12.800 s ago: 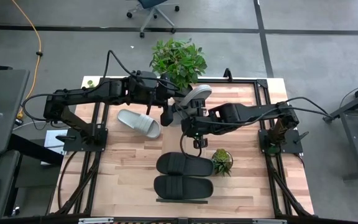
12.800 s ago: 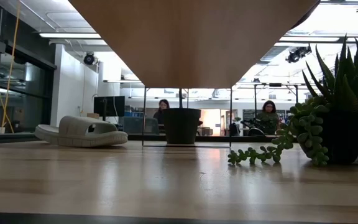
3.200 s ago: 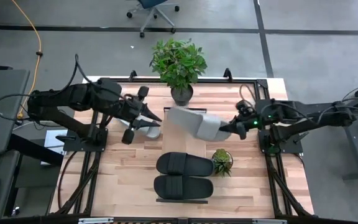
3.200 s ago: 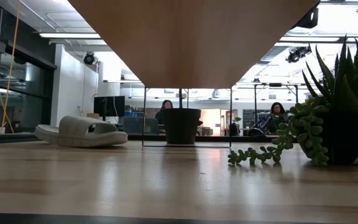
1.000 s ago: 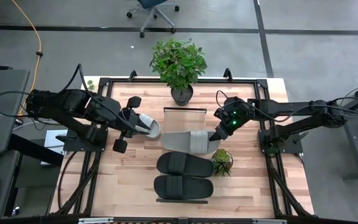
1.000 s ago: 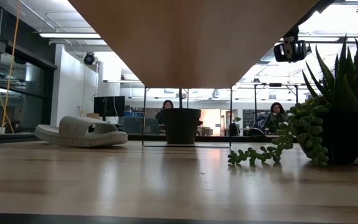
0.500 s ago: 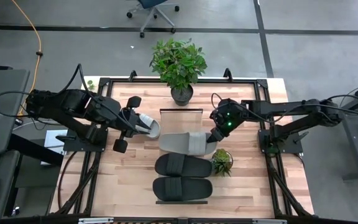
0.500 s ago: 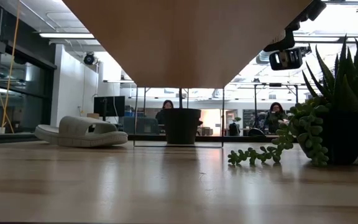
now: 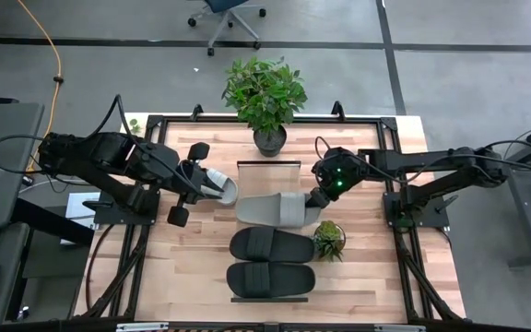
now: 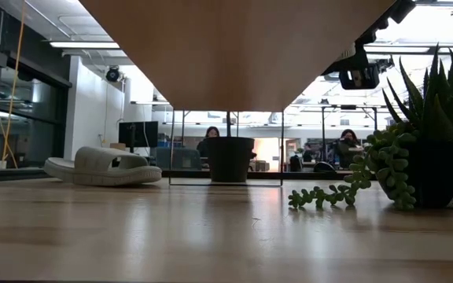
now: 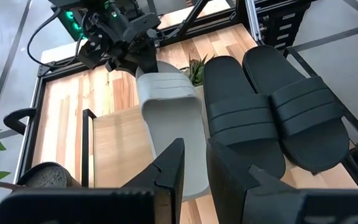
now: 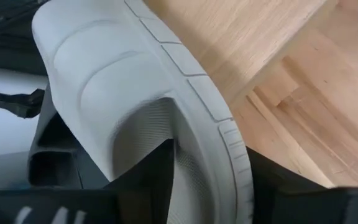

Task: Pick and place slides into the shelf
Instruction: Put the bottom gray slide into the shelf

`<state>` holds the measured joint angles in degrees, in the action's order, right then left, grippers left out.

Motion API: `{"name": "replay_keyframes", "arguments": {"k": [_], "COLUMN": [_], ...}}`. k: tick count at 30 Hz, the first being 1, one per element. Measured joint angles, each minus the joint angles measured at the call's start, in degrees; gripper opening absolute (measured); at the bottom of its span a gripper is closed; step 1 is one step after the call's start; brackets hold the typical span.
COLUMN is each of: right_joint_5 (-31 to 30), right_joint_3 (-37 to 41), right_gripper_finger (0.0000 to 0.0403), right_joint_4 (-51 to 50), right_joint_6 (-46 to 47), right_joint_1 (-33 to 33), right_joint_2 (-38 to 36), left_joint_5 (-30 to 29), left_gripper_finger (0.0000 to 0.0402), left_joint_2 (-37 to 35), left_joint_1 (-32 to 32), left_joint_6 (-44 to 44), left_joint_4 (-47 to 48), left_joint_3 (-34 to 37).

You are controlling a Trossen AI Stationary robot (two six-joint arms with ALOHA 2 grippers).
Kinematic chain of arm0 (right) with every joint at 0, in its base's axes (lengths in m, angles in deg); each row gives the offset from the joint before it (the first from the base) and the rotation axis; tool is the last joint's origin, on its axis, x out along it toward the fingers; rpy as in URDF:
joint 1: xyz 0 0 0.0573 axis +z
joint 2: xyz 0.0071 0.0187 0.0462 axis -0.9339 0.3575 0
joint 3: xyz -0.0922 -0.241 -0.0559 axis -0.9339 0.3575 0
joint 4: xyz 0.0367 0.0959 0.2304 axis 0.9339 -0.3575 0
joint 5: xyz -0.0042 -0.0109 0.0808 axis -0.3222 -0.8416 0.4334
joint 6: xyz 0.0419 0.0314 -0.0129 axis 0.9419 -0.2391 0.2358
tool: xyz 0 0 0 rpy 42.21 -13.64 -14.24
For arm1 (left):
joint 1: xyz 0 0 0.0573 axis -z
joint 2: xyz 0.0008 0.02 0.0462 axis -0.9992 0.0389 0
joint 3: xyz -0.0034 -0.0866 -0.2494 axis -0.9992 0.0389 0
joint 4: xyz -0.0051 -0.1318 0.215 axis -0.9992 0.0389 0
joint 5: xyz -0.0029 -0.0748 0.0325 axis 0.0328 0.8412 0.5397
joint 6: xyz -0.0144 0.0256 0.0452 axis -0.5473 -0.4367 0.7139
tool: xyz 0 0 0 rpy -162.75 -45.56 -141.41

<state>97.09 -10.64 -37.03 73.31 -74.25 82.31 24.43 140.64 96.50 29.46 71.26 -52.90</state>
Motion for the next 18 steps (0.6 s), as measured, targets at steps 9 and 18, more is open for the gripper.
{"name": "replay_keyframes", "arguments": {"k": [9, 18], "right_joint_5": [-5.8, -7.4], "right_joint_3": [-1.9, -5.9], "right_gripper_finger": [0.0136, 0.0136], "right_joint_4": [-4.4, -11.0], "right_joint_6": [-1.0, -2.8], "right_joint_1": [0.0, -0.1], "right_joint_2": [-0.1, -0.1], "left_joint_5": [0.0, 0.0], "left_gripper_finger": [0.0056, 0.0056], "left_joint_2": [0.0, 0.0], "left_joint_1": [0.0, 0.0], "left_joint_6": [0.1, 0.1], "left_joint_4": [0.7, 0.9], "left_joint_3": [0.0, 0.0]}}
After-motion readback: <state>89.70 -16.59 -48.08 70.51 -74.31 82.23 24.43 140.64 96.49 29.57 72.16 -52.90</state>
